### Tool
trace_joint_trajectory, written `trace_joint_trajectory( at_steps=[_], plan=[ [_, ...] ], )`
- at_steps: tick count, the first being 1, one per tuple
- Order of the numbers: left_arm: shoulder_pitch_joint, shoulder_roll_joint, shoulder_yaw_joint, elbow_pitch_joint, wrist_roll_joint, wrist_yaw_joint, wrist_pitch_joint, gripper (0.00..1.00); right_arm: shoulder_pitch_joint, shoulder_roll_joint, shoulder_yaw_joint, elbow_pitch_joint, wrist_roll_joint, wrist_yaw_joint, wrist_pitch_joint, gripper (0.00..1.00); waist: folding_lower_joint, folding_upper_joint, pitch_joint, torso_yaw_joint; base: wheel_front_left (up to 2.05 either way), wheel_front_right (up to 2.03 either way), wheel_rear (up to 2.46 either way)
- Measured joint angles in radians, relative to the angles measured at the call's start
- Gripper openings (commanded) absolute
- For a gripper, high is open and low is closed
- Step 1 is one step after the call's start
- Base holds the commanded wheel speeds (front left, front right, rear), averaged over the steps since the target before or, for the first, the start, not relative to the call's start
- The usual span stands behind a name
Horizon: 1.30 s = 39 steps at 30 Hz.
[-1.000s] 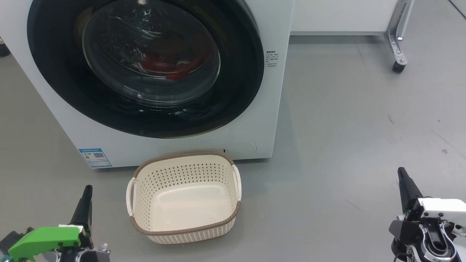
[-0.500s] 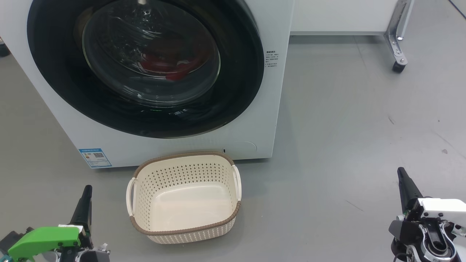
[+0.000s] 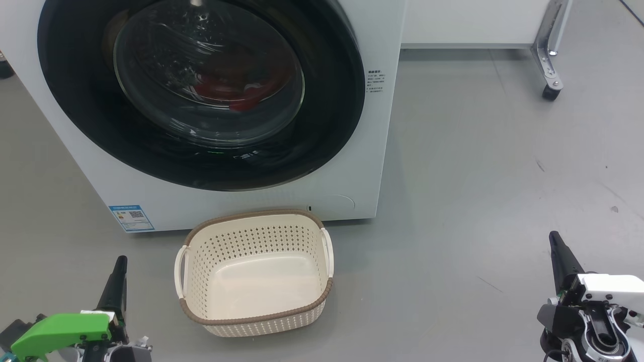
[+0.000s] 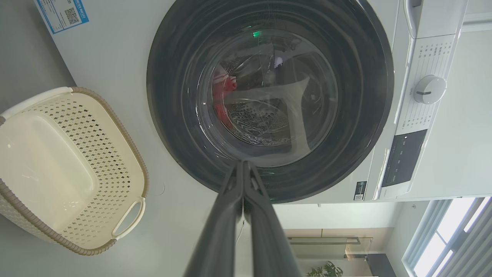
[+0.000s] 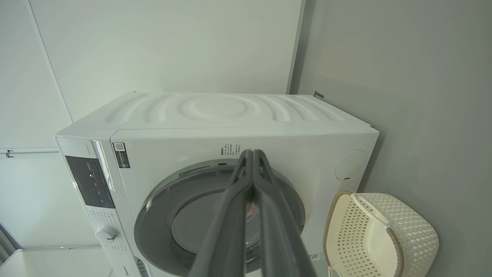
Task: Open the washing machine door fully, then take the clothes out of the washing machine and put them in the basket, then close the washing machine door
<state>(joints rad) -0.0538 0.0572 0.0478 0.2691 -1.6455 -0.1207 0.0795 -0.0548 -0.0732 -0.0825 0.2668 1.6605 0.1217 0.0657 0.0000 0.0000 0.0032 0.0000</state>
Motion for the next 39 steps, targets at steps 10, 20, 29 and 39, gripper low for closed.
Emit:
trace_joint_trajectory(
  at_steps=[10,20,29,39],
  plan=[
    [0.031,-0.02,-0.006,0.044,0.0,0.001,-0.001,1.0,0.034,0.023,0.002,0.042,0.0,-0.001,0.0,1.0,0.0,0.0,0.0,0.0,0.0,0.0,0.0],
    [0.064,-0.04,-0.013,0.069,0.0,0.001,-0.007,1.0,0.072,0.042,0.004,0.071,-0.002,-0.001,-0.01,1.0,0.0,0.0,0.001,0.001,0.0,0.0,0.0],
    [0.058,-0.039,-0.015,0.043,0.008,0.001,-0.03,1.0,0.063,0.041,0.018,0.065,-0.03,-0.001,-0.038,1.0,0.0,0.0,0.003,0.002,0.0,0.0,0.0],
    [0.049,-0.013,-0.04,0.006,0.089,0.001,-0.074,1.0,0.039,0.021,0.05,0.06,-0.114,-0.001,-0.073,1.0,0.0,0.0,0.006,0.004,0.0,0.0,0.0]
  ],
)
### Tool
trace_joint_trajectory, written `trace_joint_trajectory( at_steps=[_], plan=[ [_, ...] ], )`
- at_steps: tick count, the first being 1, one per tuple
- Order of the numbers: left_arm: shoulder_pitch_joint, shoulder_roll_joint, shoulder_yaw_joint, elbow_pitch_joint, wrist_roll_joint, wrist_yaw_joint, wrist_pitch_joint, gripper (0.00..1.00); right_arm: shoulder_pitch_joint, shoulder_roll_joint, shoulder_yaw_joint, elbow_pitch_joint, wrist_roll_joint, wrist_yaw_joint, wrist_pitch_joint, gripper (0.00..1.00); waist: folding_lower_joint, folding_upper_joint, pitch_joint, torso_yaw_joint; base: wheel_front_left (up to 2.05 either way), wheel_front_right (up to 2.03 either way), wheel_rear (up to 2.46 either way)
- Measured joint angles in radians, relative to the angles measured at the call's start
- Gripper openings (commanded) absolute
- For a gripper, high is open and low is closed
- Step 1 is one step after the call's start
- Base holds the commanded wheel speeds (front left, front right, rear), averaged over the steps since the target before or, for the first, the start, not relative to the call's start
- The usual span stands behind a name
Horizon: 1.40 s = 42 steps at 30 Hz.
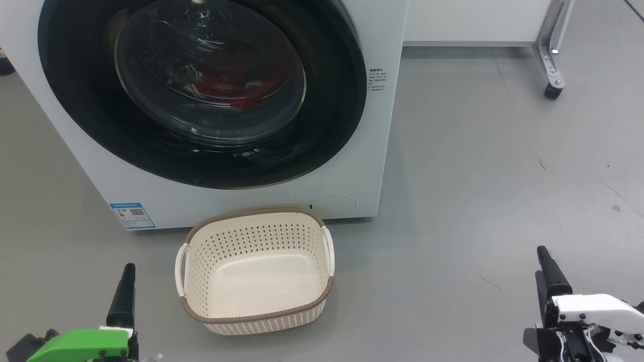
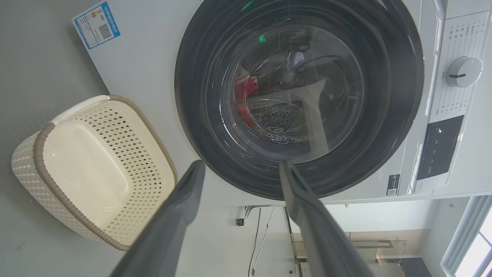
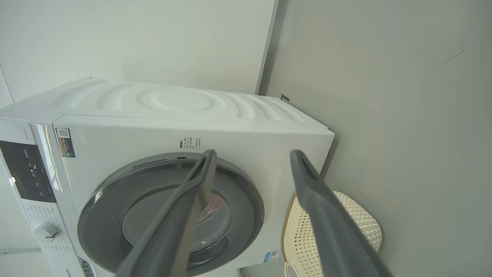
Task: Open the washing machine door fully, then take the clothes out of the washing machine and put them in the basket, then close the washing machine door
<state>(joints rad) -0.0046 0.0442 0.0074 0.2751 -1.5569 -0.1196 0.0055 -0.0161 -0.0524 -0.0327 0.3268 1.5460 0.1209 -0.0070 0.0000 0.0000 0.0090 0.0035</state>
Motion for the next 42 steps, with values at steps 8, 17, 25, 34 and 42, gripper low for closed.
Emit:
trace_joint_trajectory(
  at_steps=[8,17,25,34,42],
  plan=[
    [-0.002,0.035,-0.03,-0.011,0.119,0.0,-0.036,1.0,-0.019,-0.031,0.045,0.0,-0.11,0.0,-0.031,1.0,0.0,0.0,0.001,0.002,0.0,0.0,0.0],
    [-0.019,0.064,-0.067,-0.017,0.275,0.0,-0.066,1.0,-0.042,-0.069,0.104,0.002,-0.269,0.0,-0.058,1.0,0.0,0.0,-0.002,0.006,0.0,0.0,0.0],
    [-0.026,0.077,-0.081,-0.032,0.434,0.0,-0.093,1.0,-0.059,-0.086,0.138,0.003,-0.425,-0.001,-0.085,1.0,0.0,0.0,-0.008,0.009,0.0,0.0,0.0],
    [-0.037,0.095,-0.124,-0.056,0.622,0.0,-0.119,1.0,-0.067,-0.108,0.193,0.003,-0.612,-0.035,-0.113,1.0,0.0,0.0,-0.014,0.01,0.0,0.0,0.0],
    [-0.037,0.105,-0.178,-0.058,0.775,0.0,-0.146,1.0,-0.078,-0.115,0.242,0.01,-0.758,-0.053,-0.137,1.0,0.0,0.0,-0.018,0.011,0.0,0.0,0.0]
  ],
)
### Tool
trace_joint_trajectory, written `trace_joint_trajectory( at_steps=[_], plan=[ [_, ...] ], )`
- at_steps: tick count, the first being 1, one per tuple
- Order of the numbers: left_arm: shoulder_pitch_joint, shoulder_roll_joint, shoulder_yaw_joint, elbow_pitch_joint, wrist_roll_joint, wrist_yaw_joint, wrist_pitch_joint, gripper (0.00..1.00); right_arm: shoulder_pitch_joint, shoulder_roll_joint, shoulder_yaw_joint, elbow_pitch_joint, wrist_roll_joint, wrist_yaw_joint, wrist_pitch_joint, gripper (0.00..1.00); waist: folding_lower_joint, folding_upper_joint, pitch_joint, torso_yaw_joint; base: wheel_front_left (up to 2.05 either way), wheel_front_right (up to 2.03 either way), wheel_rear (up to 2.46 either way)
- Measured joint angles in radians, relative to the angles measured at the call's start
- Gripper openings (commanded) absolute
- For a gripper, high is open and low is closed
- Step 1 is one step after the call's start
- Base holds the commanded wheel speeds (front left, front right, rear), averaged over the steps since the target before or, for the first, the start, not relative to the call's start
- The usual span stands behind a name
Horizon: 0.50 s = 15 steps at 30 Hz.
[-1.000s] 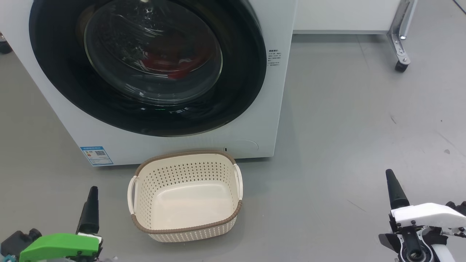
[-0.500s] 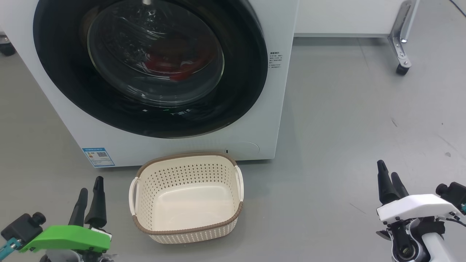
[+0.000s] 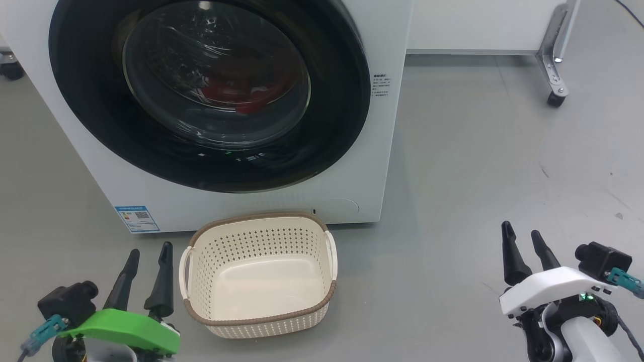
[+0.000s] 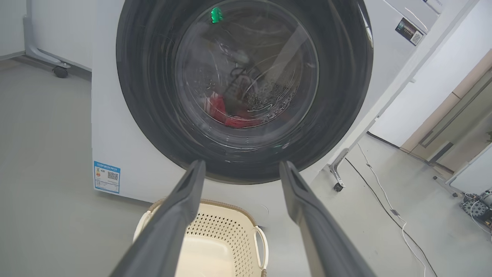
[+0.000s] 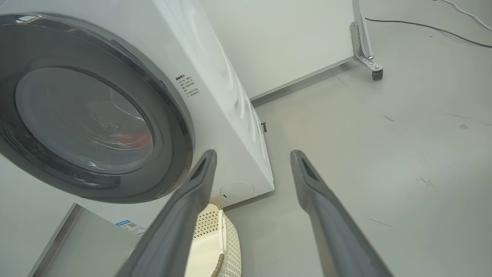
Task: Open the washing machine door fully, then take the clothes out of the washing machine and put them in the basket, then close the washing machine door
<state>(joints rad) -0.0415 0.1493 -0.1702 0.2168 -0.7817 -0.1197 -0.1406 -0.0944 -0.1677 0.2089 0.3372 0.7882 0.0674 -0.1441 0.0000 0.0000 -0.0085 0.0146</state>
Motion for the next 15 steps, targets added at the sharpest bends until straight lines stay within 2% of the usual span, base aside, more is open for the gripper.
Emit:
trace_joint_trajectory(
  at_steps=[9,15],
  plan=[
    [0.0,0.006,-0.037,0.021,0.133,0.002,-0.03,1.0,-0.005,-0.004,0.047,0.011,-0.138,-0.018,-0.029,1.0,0.0,0.0,-0.001,0.001,0.0,0.0,0.0],
    [0.0,0.005,-0.053,0.04,0.183,0.009,-0.047,1.0,-0.006,-0.004,0.069,0.022,-0.205,-0.019,-0.039,1.0,0.0,0.0,-0.003,0.001,0.0,0.0,0.0]
  ],
)
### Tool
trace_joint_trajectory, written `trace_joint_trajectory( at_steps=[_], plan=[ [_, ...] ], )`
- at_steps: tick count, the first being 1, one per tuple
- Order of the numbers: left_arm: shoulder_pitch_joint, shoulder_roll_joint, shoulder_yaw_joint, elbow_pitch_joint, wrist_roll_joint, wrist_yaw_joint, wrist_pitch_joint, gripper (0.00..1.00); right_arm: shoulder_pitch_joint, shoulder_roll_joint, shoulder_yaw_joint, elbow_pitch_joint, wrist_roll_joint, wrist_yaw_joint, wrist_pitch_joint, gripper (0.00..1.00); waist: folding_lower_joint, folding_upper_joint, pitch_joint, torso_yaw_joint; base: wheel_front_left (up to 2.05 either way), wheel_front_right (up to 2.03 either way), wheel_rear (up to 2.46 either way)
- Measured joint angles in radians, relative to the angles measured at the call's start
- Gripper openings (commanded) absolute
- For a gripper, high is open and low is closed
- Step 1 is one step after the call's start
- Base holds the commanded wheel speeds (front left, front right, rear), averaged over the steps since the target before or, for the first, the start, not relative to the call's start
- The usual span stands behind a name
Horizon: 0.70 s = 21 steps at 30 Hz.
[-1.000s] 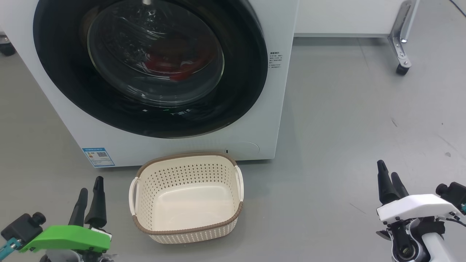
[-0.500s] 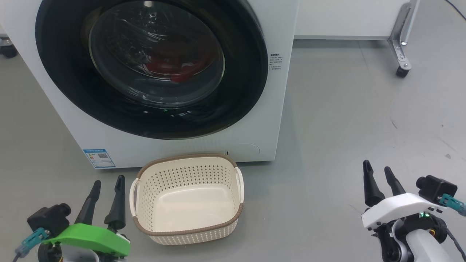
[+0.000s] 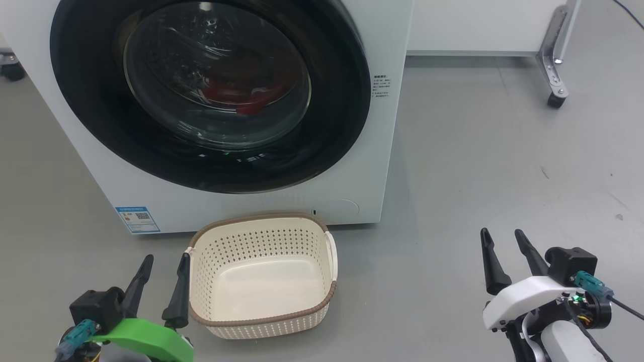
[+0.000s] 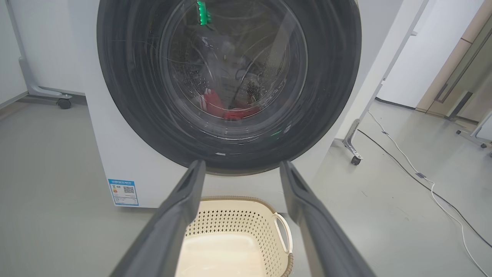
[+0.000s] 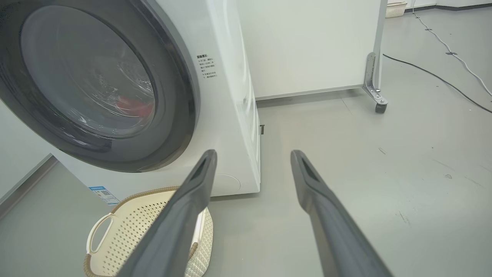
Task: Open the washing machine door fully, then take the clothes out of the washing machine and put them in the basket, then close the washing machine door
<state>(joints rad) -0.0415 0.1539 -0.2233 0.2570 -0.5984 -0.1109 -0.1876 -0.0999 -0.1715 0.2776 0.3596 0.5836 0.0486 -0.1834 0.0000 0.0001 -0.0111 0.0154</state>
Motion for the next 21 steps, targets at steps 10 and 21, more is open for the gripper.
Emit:
trace_joint_trajectory(
  at_steps=[10,21],
  plan=[
    [0.0,-0.011,-0.005,0.032,0.099,0.019,-0.034,1.0,-0.012,0.0,0.029,0.016,-0.137,-0.019,-0.034,1.0,0.0,0.0,-0.002,0.0,0.0,0.0,0.0],
    [-0.017,-0.033,0.002,0.072,0.179,0.044,-0.062,1.0,-0.015,0.008,0.029,0.032,-0.252,-0.043,-0.064,1.0,0.0,0.0,0.0,0.002,0.0,0.0,0.0]
  ],
)
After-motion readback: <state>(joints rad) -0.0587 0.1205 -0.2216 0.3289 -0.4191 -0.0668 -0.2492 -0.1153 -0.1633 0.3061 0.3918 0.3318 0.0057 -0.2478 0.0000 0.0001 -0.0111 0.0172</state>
